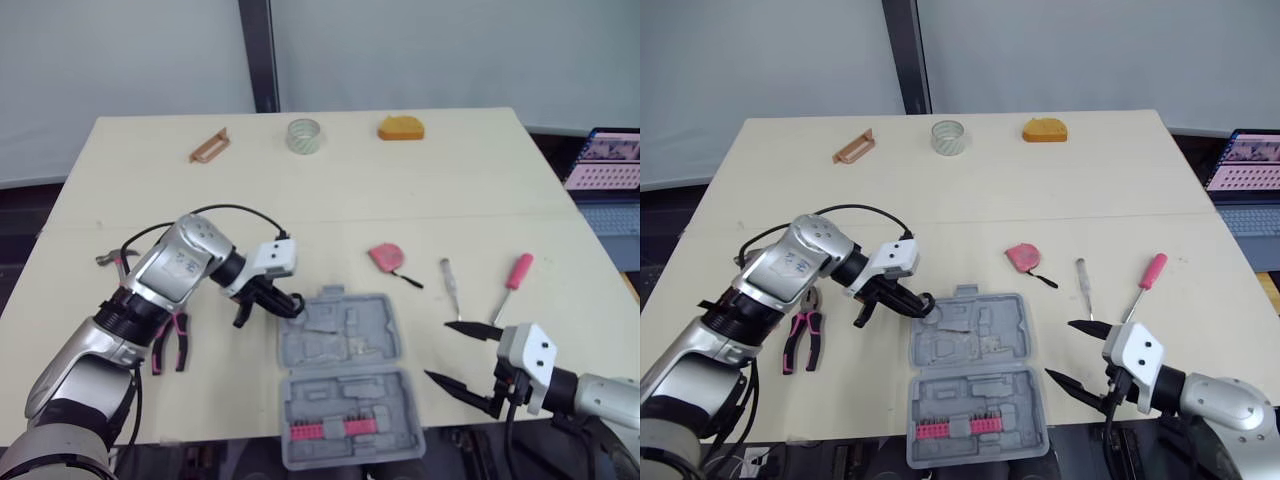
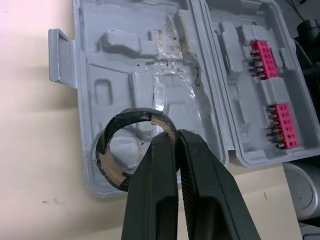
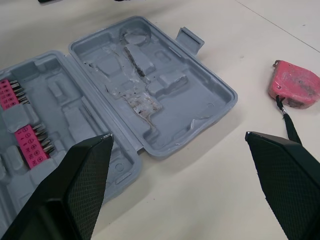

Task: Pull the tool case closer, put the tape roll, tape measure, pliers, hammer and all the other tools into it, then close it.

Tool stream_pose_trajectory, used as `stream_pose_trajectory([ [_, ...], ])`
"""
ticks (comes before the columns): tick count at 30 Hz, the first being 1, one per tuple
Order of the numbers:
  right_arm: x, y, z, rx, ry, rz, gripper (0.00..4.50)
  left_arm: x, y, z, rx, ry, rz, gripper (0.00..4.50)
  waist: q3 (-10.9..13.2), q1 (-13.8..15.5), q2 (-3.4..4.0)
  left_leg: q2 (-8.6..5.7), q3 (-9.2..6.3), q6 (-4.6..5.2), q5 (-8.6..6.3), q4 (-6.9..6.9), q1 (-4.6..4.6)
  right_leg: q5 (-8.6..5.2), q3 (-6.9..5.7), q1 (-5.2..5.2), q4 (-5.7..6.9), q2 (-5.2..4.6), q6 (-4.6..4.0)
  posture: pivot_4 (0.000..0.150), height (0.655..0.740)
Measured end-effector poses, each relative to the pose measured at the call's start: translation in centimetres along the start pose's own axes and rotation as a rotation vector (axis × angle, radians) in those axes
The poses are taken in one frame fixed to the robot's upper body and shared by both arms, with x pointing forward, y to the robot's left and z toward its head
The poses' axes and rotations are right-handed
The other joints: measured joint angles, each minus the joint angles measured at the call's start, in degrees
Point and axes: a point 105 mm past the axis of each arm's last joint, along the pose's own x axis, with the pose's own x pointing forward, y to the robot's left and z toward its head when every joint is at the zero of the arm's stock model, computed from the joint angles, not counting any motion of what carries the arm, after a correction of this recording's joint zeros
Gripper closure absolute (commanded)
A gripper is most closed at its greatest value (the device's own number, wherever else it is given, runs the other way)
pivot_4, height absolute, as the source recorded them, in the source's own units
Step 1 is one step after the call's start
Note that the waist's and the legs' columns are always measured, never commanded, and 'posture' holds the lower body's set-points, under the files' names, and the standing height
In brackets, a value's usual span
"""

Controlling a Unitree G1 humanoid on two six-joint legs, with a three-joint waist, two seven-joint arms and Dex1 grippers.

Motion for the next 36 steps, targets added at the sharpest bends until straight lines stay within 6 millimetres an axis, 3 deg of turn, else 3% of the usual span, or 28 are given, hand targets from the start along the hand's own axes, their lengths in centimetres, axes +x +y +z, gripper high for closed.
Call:
stream_pose_trajectory([
  [36,-0.6,1.0,-0.9,0.043,0.03,-0.041,0.0,2.4,1.3,-1.9,0.009,0.039,0.014,4.44,0.0,0.1,0.0,-0.01,0.0,0.01,-0.01,0.02,0.0,0.0,0.0,0.01,0.0,-0.01,0.0,0.15,0.74],
])
